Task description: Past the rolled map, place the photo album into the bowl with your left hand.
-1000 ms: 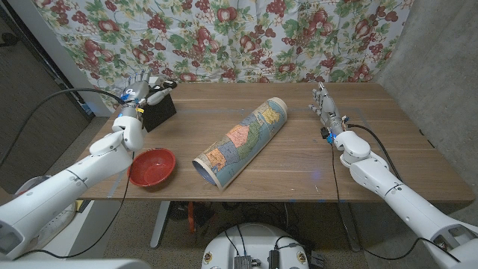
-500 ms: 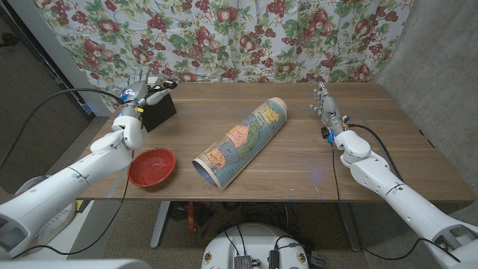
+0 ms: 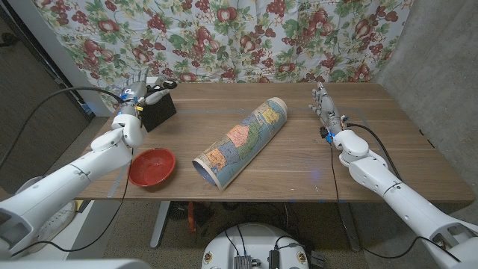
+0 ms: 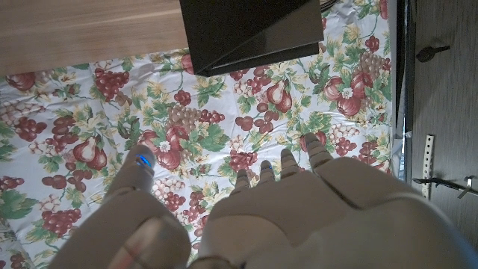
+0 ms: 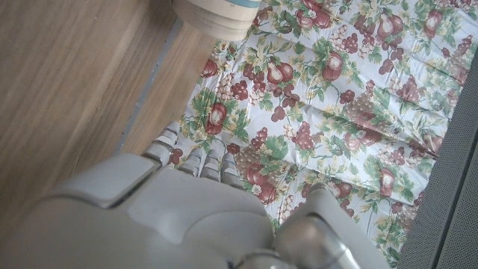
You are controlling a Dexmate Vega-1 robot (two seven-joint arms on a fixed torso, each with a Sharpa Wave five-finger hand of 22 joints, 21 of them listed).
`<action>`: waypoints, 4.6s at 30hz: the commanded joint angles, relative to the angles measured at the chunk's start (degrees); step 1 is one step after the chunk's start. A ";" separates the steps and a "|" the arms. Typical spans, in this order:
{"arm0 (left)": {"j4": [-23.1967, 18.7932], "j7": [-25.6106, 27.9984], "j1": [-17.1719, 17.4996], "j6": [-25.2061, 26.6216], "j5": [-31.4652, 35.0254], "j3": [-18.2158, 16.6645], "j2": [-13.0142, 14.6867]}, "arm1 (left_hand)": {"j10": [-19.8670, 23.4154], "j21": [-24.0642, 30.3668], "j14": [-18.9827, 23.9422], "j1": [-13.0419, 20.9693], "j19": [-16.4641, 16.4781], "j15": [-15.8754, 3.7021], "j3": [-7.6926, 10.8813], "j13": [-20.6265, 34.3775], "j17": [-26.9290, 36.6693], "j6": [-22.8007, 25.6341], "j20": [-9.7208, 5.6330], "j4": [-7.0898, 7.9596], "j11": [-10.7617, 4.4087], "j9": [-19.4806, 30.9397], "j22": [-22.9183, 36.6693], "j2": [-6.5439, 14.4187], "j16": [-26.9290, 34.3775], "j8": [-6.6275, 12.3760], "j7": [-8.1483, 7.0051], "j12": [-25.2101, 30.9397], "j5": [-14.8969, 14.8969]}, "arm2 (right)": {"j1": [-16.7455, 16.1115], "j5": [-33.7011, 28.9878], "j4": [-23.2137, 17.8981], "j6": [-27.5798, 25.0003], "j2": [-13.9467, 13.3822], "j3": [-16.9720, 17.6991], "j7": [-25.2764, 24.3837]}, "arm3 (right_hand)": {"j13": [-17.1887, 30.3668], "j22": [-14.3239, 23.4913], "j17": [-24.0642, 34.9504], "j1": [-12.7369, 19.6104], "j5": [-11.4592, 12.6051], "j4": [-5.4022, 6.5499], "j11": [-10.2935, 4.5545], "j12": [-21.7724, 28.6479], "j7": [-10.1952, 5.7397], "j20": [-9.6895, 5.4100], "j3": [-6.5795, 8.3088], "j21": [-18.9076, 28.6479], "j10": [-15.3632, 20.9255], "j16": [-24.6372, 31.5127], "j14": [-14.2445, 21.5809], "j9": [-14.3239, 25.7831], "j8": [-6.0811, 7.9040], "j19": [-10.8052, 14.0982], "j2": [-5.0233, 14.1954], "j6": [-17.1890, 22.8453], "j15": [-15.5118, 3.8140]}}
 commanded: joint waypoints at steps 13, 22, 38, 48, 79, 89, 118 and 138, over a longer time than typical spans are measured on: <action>-1.01 -7.78 -3.07 2.77 -1.39 1.43 2.41 | -1.64 -0.16 -7.20 0.27 -1.21 1.87 -0.43 0.51 0.43 -1.12 0.78 0.11 1.08 0.18 0.44 -0.81 0.33 0.45 0.54 0.44 0.07 | 0.24 0.05 0.79 0.03 0.36 -0.32 0.13 | 0.22 0.20 0.09 0.30 0.33 0.36 0.11 0.10 -0.09 0.22 -0.14 0.12 0.12 0.35 -0.04 0.14 0.29 -0.10 -0.04 0.59 0.03; 1.03 -6.99 -3.14 -1.03 -3.50 0.52 2.22 | -0.43 0.02 -6.76 0.40 -1.26 2.12 -0.57 0.58 0.46 0.30 0.70 0.32 0.46 0.14 0.51 -0.76 0.60 1.08 0.23 1.04 0.06 | 0.07 0.53 0.78 -0.09 0.26 -0.21 0.51 | 0.23 0.20 0.06 0.37 0.35 0.36 0.11 0.07 -0.07 0.23 -0.17 0.12 0.11 0.32 -0.08 0.15 0.29 -0.10 0.02 0.62 0.06; 4.93 -4.41 -4.52 -6.54 -2.07 1.31 1.98 | 3.81 1.22 -2.41 1.50 2.01 1.33 -0.78 0.66 0.41 4.52 0.59 0.12 0.11 0.09 0.59 -1.15 1.80 2.23 0.57 2.72 0.13 | 0.14 0.66 0.82 -0.36 0.10 -0.20 0.65 | 0.23 0.20 0.01 0.47 0.37 0.36 0.23 0.04 -0.05 0.19 -0.24 0.15 0.13 0.28 -0.14 0.15 0.27 -0.06 0.08 0.64 0.07; 4.66 -3.04 -3.99 -6.33 -0.03 1.23 2.88 | 5.64 1.23 -0.83 2.31 2.79 0.68 -0.83 0.66 0.38 7.07 0.73 -0.02 -0.25 0.09 0.56 -1.43 1.97 2.80 0.30 3.35 0.17 | 0.11 0.75 1.31 -0.02 0.13 -0.23 0.95 | 0.23 0.20 -0.01 0.51 0.38 0.37 0.21 0.00 -0.05 0.18 -0.30 0.14 0.07 0.28 -0.14 0.16 0.25 -0.08 0.13 0.62 0.00; 6.94 -11.76 -7.68 -9.31 1.41 2.39 5.88 | 7.52 2.74 6.57 4.21 7.01 0.47 -1.16 0.84 0.57 7.49 1.00 0.10 1.25 0.10 1.56 -1.99 3.53 1.95 1.65 3.84 0.16 | -0.30 0.46 0.16 -0.53 -0.98 -0.18 1.26 | 0.24 0.20 -0.06 0.49 0.40 0.47 0.18 -0.02 -0.02 0.15 -0.54 0.14 0.16 0.27 -0.18 0.17 0.25 -0.11 0.23 0.74 -0.07; 5.68 -15.26 -8.16 -8.14 1.67 2.59 7.05 | 7.46 3.23 7.63 4.65 8.29 0.25 -1.22 0.86 0.58 7.33 1.12 0.13 1.62 0.10 1.78 -1.99 3.58 1.72 2.19 3.72 0.17 | -1.31 0.79 -1.56 -1.54 -1.98 0.24 1.05 | 0.25 0.20 -0.06 0.45 0.40 0.53 0.19 -0.05 0.01 0.10 -0.62 0.22 0.11 0.27 -0.20 0.17 0.22 0.09 0.27 0.70 0.04; 7.63 -21.27 -12.32 -10.02 4.64 4.47 7.66 | 8.92 0.60 6.57 5.99 3.74 -0.43 -1.70 0.95 0.52 11.26 1.24 0.19 0.75 0.24 1.14 -2.46 1.94 2.68 2.72 3.89 0.15 | -2.64 0.04 -3.37 -1.04 -2.46 0.68 0.06 | 0.25 0.19 -0.17 0.78 0.43 0.40 -0.16 -0.26 -0.09 0.16 -0.76 0.14 -0.34 0.18 -0.34 0.17 0.18 -0.08 0.30 0.66 -0.41; 7.69 -26.11 -13.92 -10.15 5.95 5.43 7.58 | 10.90 3.83 11.59 6.94 10.17 -1.08 -2.08 1.14 0.67 10.62 0.90 0.40 0.81 0.34 2.37 -2.42 3.05 1.89 2.75 4.34 0.05 | -2.18 -0.07 -2.79 -1.21 -2.24 0.35 0.43 | 0.26 0.19 -0.22 0.90 0.44 0.35 -0.14 -0.25 -0.10 0.10 -0.86 0.13 -0.34 0.18 -0.34 0.18 0.16 -0.11 0.32 0.63 -0.42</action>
